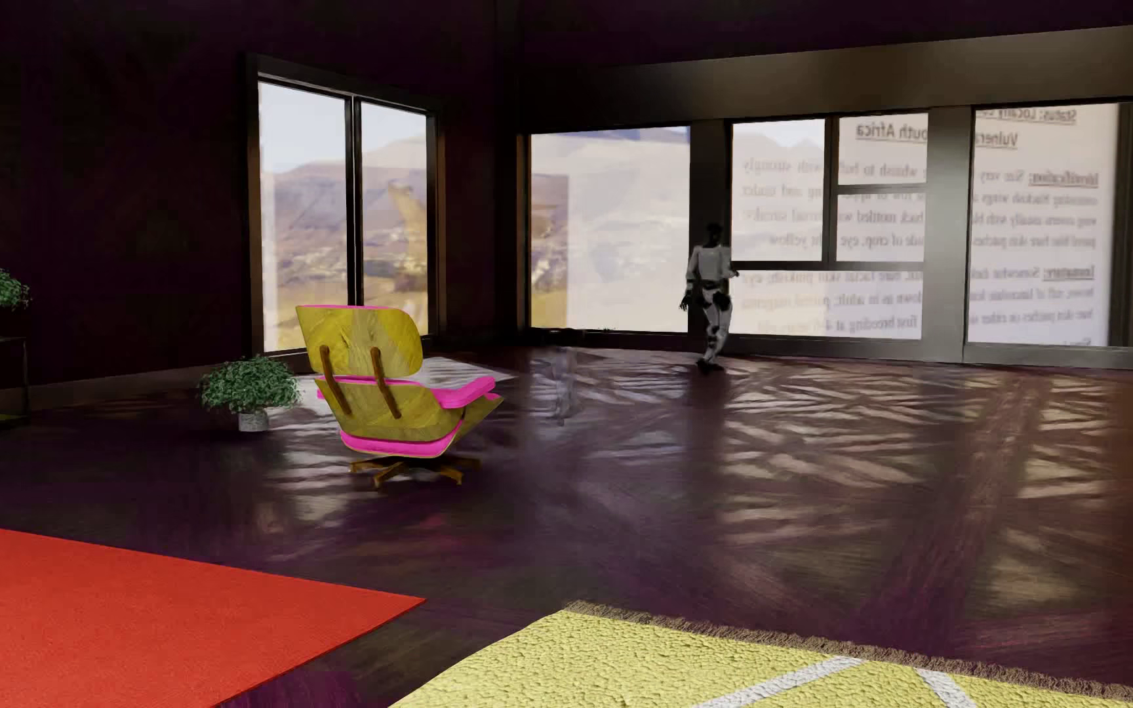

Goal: Walk towards the armchair

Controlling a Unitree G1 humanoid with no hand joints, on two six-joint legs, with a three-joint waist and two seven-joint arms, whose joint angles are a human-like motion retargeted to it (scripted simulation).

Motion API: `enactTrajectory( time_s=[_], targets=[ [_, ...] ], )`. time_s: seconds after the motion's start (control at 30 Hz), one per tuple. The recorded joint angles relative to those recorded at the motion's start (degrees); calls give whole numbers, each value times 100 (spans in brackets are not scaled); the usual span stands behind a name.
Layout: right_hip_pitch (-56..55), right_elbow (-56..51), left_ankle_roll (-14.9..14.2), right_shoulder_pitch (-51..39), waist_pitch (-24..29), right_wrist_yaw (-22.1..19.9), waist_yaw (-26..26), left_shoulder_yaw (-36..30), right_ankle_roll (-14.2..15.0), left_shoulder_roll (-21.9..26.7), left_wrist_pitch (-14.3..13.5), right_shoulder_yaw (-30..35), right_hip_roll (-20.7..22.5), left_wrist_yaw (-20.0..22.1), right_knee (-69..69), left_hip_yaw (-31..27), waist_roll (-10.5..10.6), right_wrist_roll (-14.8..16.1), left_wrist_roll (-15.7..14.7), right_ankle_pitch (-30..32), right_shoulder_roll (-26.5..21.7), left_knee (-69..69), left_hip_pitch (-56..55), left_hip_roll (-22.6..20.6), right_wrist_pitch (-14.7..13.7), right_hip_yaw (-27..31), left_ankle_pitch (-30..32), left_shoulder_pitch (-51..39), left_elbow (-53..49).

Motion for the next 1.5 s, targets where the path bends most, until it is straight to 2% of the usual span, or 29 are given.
enactTrajectory(
  time_s=[0.03,0.07,0.1,0.17,0.2,0.23,0.3,0.33,0.4,0.43,0.47,0.5,0.57,0.6,0.7,0.77,0.83,0.9,1.0,1.03,1.07,1.13,1.2,1.23,1.27,1.33,1.37,1.43,1.5],
  targets=[
    [-487,50,48,273,70,-36,6,-340,1000,37,-19,-76,-363,48,1130,314,-66,539,477,590,-1,509,37,151,62,-430,-474,-47,72],
    [-849,275,65,521,115,-56,-44,-726,1164,100,-48,-250,-1234,-45,1818,577,-136,627,991,650,-27,686,194,251,343,-1068,-769,-265,207],
    [-1041,636,83,765,121,-6,-160,-1012,774,194,-94,-469,-2118,-141,2055,744,-217,285,1393,256,-31,576,440,257,882,-1744,-900,-624,336],
    [-1491,1807,93,1093,79,-8,-434,-951,536,336,-29,-705,-2821,-84,1642,1017,-343,-1315,1575,80,-52,24,1068,205,2041,-2471,-978,-1349,266],
    [-1751,2575,84,1174,41,-18,-541,-668,658,430,4,-915,-2761,161,1050,1199,-366,-1655,1380,137,39,-245,1373,226,2405,-2521,-1026,-1619,3],
    [-1872,3379,69,1167,-10,63,-614,-282,603,520,-39,-1322,-2765,474,223,1439,-373,-1496,962,48,114,-457,1642,243,2672,-2704,-1103,-1839,-334],
    [-1310,4862,9,1030,-130,698,-648,407,453,845,-205,-2422,-2961,1194,-2112,2029,-408,-605,-62,10,60,-958,2261,240,3334,-4334,-1255,-2227,-893],
    [-865,5389,-41,1018,-188,1306,-607,708,439,989,-196,-2305,-2915,1549,-3229,2379,-423,-858,-536,-97,-286,-1202,2596,191,3505,-5579,-1333,-2398,-1070],
    [-312,5596,-186,1139,-262,1983,-537,1257,308,1373,59,-1126,-2712,1946,-4241,3164,-406,-2345,-1214,-295,-1103,-1141,3127,136,2821,-7017,-1702,-2644,-1285],
    [-267,5473,-256,1160,-276,1813,-548,1624,-82,1483,183,-905,-2645,2163,-4175,3565,-360,-2687,-1485,-362,-1399,-908,3310,178,2298,-6905,-1947,-2588,-1484],
    [-220,5313,-394,1217,-281,1543,-571,1981,-498,1435,234,-1062,-2605,2475,-4033,3871,-298,-2552,-1772,-385,-1556,-499,3436,268,1974,-6526,-2008,-2493,-1662],
    [-145,5248,-376,1238,-271,1383,-579,2307,-517,1363,265,-1387,-2487,2744,-3938,4083,-239,-2170,-2077,-515,-1559,214,3391,507,1840,-6144,-1762,-2393,-1785],
    [4,5214,-260,1122,-218,1313,-537,2669,-517,1232,335,-2015,-2058,3012,-3746,3854,-76,-1415,-2613,-773,-1252,2674,2687,1468,2118,-5402,-568,-2239,-1771],
    [73,5164,129,984,-186,1212,-478,2603,-518,1167,445,-2107,-1801,2960,-3667,3187,17,-1329,-2683,-894,-1077,3899,1991,1730,2275,-4987,-172,-2167,-1659],
    [382,5085,823,509,-125,513,-378,1496,-518,870,583,-1896,-1071,2041,-3829,1671,134,-1702,-2216,-1025,-502,5612,344,2007,2238,-3544,-804,-1884,-1269],
    [495,4915,1208,66,-88,-242,-230,258,-518,851,65,-1399,-669,1459,-3816,1495,204,-2157,-1039,-1109,-294,5347,-255,2285,1964,-2324,-1022,-1626,-1376],
    [633,4541,1073,-392,-21,-994,-107,-194,-516,482,-157,-1071,-398,1305,-3805,1354,233,-2208,-36,-1183,-215,4314,-773,1704,1714,-1079,-1049,-1448,-1818],
    [744,4030,579,-769,75,-1085,-85,-43,-513,-23,-292,-942,-254,1182,-3749,1398,231,-1745,-210,-1300,-254,2235,-1013,1113,1593,-47,-810,-1397,-2266],
    [1052,3268,106,-924,201,-281,-117,-403,-497,130,-562,-848,-321,941,-3772,600,119,-822,-234,-1492,-557,-1641,-741,43,1646,1052,-829,-1526,-2536],
    [1155,3146,-405,-848,247,22,-137,-597,-503,320,-596,-841,-365,911,-3543,447,53,-580,-24,-1582,-668,-1802,-702,-191,1724,1205,-718,-1588,-2516],
    [1262,3166,-523,-751,285,237,-128,-685,-477,464,-552,-860,-361,916,-3132,113,-16,-425,88,-1528,-766,-1378,-668,-389,1810,1329,-730,-1665,-2417],
    [1160,3637,-143,-605,323,491,-111,-467,-319,459,-257,-902,-308,909,-1744,21,-167,-445,-32,-582,-934,-516,-437,-420,2231,1486,-208,-1775,-1901],
    [270,4188,-54,-271,336,371,-93,75,1831,342,350,-1149,-251,855,727,662,-325,-537,-330,897,-884,613,-233,31,2876,1147,-1007,-1824,-1086],
    [-288,4341,-36,-21,337,186,-106,166,1867,392,619,-1360,-595,732,1633,969,-389,-497,-301,1147,-785,801,122,227,3135,736,-1397,-1909,-606],
    [-802,4437,-12,267,333,18,-162,-52,1441,527,770,-1658,-1017,493,2160,1204,-439,-288,24,802,-675,768,558,325,3260,337,-1659,-2059,-115],
    [-1691,4585,-2,866,298,7,-340,-785,1141,819,610,-2190,-1777,301,2287,1562,-490,265,1090,689,-576,411,1420,383,3171,-444,-1949,-2275,252],
    [-2080,4707,-8,1099,274,99,-424,-709,1064,770,436,-2205,-1859,459,1948,1727,-488,336,1117,694,-599,165,1822,376,3143,-680,-2042,-2309,58],
    [-2710,5025,-32,1511,233,426,-545,10,1022,519,-23,-1930,-1748,754,607,2037,-436,21,71,553,-866,-290,2502,327,2921,-923,-2219,-2289,-592],
    [-2732,5414,-112,1692,232,1053,-632,87,1053,524,-253,-1363,-1859,883,-1810,2287,-396,-890,-686,674,-1161,-682,3120,255,2682,-1582,-2407,-2364,-1190]
  ],
)
